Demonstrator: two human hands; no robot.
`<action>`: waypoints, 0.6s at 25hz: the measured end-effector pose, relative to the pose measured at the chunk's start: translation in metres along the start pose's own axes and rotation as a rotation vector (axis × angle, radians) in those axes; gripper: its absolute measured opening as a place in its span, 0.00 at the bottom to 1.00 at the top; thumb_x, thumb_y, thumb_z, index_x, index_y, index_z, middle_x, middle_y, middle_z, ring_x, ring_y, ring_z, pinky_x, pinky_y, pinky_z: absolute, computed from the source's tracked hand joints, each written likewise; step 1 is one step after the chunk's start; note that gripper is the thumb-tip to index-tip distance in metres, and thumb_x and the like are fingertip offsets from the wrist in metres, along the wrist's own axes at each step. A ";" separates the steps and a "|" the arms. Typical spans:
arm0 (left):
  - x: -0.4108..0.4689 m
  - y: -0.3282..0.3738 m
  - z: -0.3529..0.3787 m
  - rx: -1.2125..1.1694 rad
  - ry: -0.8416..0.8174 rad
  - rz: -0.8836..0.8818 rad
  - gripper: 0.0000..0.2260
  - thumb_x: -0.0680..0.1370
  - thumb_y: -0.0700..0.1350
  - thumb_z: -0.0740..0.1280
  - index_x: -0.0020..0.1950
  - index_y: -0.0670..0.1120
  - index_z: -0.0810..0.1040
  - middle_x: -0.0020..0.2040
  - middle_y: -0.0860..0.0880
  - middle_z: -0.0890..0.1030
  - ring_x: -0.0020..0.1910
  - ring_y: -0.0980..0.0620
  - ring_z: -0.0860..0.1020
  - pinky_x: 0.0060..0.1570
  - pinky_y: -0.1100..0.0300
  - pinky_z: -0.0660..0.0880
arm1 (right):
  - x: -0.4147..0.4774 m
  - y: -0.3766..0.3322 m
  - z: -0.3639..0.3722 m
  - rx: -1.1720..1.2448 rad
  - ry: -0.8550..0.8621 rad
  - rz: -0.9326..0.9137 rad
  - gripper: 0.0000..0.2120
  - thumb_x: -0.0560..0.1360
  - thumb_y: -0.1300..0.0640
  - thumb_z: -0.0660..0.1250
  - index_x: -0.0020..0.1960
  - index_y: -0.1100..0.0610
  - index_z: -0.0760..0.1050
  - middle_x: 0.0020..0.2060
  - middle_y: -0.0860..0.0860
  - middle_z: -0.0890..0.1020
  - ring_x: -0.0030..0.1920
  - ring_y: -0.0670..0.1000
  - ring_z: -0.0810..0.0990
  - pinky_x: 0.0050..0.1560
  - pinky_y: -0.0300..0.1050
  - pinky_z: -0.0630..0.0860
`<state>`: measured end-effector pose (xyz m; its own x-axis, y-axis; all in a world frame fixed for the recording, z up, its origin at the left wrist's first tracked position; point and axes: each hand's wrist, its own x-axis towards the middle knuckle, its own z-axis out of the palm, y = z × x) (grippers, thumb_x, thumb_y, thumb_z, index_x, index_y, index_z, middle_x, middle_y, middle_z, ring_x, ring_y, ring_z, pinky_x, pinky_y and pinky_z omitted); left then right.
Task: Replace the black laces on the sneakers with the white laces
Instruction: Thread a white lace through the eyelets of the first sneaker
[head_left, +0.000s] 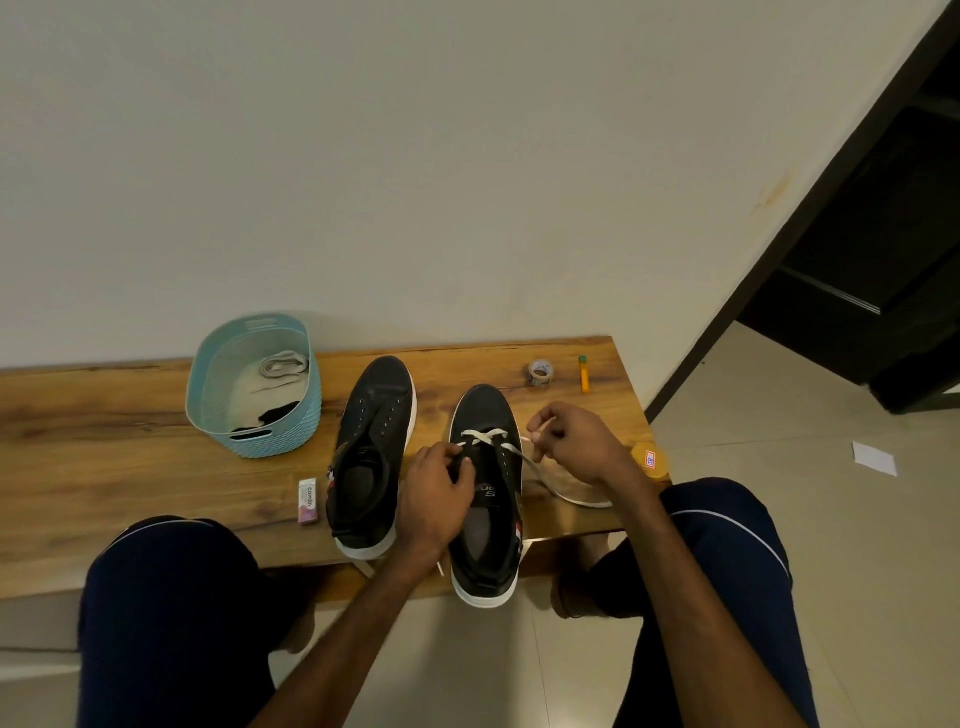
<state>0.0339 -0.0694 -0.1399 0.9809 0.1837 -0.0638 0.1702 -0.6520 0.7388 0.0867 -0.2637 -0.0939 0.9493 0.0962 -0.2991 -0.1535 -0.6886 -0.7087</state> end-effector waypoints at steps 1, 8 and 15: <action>0.001 -0.001 -0.002 -0.063 -0.010 -0.043 0.12 0.81 0.47 0.64 0.62 0.47 0.78 0.53 0.51 0.81 0.49 0.56 0.78 0.44 0.66 0.72 | 0.000 -0.008 0.004 0.140 0.020 -0.044 0.05 0.78 0.66 0.67 0.52 0.58 0.77 0.41 0.55 0.85 0.37 0.41 0.82 0.35 0.32 0.73; 0.008 -0.006 -0.003 -0.243 -0.079 -0.145 0.11 0.82 0.42 0.61 0.60 0.47 0.80 0.48 0.52 0.82 0.48 0.56 0.80 0.49 0.56 0.78 | 0.013 -0.021 0.053 -0.009 0.028 -0.184 0.06 0.74 0.61 0.72 0.44 0.51 0.80 0.39 0.46 0.84 0.42 0.43 0.82 0.49 0.45 0.81; 0.007 -0.006 -0.003 -0.254 -0.054 -0.123 0.11 0.82 0.41 0.60 0.58 0.47 0.81 0.47 0.52 0.82 0.47 0.54 0.80 0.50 0.52 0.78 | 0.015 -0.029 0.065 -0.275 0.003 -0.222 0.05 0.73 0.58 0.69 0.48 0.54 0.81 0.44 0.51 0.84 0.45 0.52 0.81 0.46 0.49 0.80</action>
<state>0.0398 -0.0624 -0.1427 0.9590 0.2063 -0.1944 0.2663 -0.4211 0.8670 0.0881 -0.1959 -0.1192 0.9520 0.2635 -0.1555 0.1356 -0.8191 -0.5574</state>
